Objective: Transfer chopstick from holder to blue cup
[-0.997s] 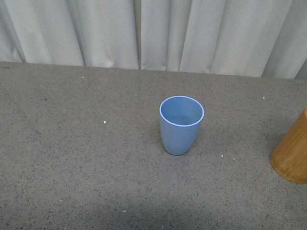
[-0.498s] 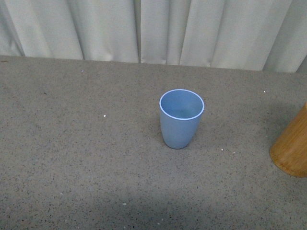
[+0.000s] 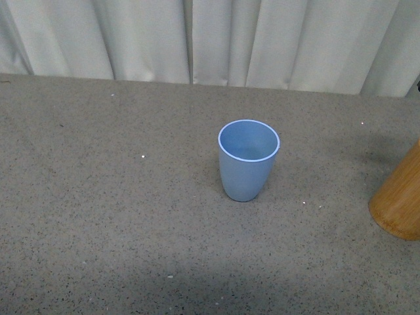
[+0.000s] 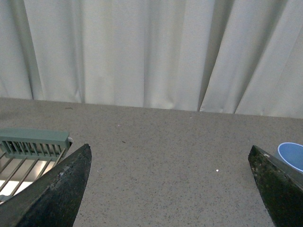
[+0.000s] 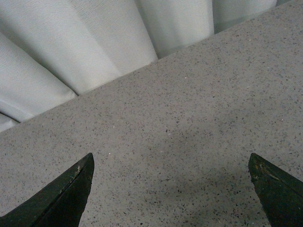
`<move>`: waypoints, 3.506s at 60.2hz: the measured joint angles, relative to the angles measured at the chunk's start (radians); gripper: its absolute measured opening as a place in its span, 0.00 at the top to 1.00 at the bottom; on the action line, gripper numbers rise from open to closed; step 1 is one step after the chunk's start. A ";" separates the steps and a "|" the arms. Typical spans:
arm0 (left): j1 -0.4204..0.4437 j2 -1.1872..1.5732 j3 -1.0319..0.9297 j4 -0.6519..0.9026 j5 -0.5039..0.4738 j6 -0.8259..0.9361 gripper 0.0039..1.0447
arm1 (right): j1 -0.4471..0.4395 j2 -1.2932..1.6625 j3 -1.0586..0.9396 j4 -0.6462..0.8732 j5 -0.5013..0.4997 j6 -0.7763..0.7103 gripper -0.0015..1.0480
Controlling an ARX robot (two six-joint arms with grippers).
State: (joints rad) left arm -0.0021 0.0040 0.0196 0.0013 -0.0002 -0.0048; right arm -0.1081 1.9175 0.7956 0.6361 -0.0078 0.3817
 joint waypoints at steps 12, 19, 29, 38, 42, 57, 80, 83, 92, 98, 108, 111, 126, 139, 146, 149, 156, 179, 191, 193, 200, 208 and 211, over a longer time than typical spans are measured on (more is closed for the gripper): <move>0.000 0.000 0.000 0.000 0.000 0.000 0.06 | 0.027 0.013 0.005 0.019 0.017 -0.008 0.38; 0.000 0.000 0.000 0.000 0.000 0.000 0.06 | 0.036 0.014 0.005 0.027 0.018 -0.011 0.57; 0.000 0.000 0.000 0.000 0.000 0.000 0.06 | 0.036 0.015 0.001 0.034 0.017 -0.013 0.83; 0.000 0.000 0.000 0.000 0.000 0.000 0.06 | 0.032 0.015 0.000 0.038 0.013 -0.015 0.89; 0.000 0.000 0.000 0.000 0.000 0.000 0.06 | 0.032 0.014 0.000 0.040 0.008 -0.014 0.89; 0.000 0.000 0.000 0.000 0.000 0.000 0.06 | 0.032 -0.018 -0.002 0.042 -0.002 0.008 0.89; 0.000 0.000 0.000 0.000 0.000 0.000 0.06 | 0.024 -0.169 -0.044 0.019 -0.026 0.039 0.89; 0.000 0.000 0.000 0.000 0.000 0.000 0.06 | 0.020 -0.187 -0.048 0.017 -0.028 0.041 0.89; 0.000 0.000 0.000 0.000 0.000 0.000 0.06 | -0.002 -0.253 -0.055 -0.003 -0.044 0.044 0.89; 0.000 0.000 0.000 0.000 0.000 0.000 0.06 | -0.019 -0.292 -0.055 -0.014 -0.049 0.043 0.89; 0.000 0.000 0.000 0.000 0.000 0.000 0.06 | -0.050 -0.338 -0.055 -0.048 -0.068 0.045 0.89; 0.000 0.000 0.000 0.000 0.000 0.000 0.06 | -0.057 -0.355 -0.054 -0.061 -0.078 0.050 0.89; 0.000 0.000 0.000 0.000 0.000 0.000 0.06 | -0.028 -0.449 -0.039 -0.113 -0.086 0.114 0.89; 0.000 0.000 0.000 0.000 0.000 0.000 0.06 | 0.144 -0.476 -0.039 -0.121 -0.008 0.168 0.89; 0.000 0.000 0.000 0.000 0.000 0.000 0.06 | 0.243 -0.451 -0.031 -0.121 0.039 0.186 0.89; 0.000 0.000 0.000 0.000 0.000 0.000 0.06 | 0.280 -0.429 -0.019 -0.120 0.058 0.192 0.89; 0.000 0.000 0.000 0.000 0.000 0.000 0.06 | 0.341 -0.372 0.007 -0.112 0.097 0.199 0.89; 0.000 0.000 0.000 0.000 0.000 0.000 0.06 | 0.393 -0.232 0.040 -0.081 0.149 0.198 0.89; 0.000 0.000 0.000 0.000 0.000 0.000 0.06 | 0.399 -0.196 0.043 -0.074 0.156 0.198 0.89; 0.000 0.000 0.000 0.000 0.000 0.000 0.06 | 0.401 -0.190 0.045 -0.074 0.157 0.198 0.89; 0.000 0.000 0.000 0.000 0.000 0.000 0.06 | 0.406 -0.181 0.048 -0.073 0.161 0.199 0.89; 0.000 0.000 0.000 0.000 0.000 0.000 0.06 | 0.409 -0.172 0.061 -0.072 0.164 0.199 0.89; 0.000 0.000 0.000 0.000 0.000 0.000 0.06 | 0.410 -0.172 0.062 -0.072 0.165 0.200 0.89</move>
State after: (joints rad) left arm -0.0021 0.0040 0.0196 0.0013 -0.0002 -0.0048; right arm 0.3019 1.7451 0.8574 0.5640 0.1570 0.5812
